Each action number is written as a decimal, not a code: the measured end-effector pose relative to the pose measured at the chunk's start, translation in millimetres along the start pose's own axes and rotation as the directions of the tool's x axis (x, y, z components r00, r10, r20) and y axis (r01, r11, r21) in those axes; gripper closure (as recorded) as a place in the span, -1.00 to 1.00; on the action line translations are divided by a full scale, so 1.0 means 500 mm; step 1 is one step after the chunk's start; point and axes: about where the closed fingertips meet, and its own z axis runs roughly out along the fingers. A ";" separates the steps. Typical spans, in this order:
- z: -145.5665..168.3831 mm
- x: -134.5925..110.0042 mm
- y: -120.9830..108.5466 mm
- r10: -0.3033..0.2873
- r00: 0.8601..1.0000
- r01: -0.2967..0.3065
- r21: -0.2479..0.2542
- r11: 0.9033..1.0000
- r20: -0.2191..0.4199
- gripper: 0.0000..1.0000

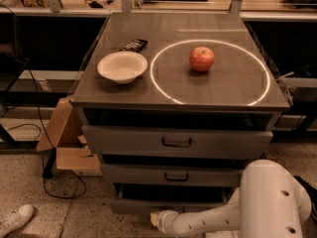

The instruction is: Close bottom drawer

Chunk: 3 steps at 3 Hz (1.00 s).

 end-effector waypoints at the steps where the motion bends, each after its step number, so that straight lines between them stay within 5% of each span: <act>1: 0.019 -0.090 0.006 -0.021 0.998 0.021 -0.005 1.000 0.066 1.00; 3: 0.058 -0.072 -0.015 0.009 0.999 -0.010 0.024 1.000 0.042 1.00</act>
Offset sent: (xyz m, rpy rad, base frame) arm 0.0337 0.0072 0.0148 0.0111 -0.0553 -0.0047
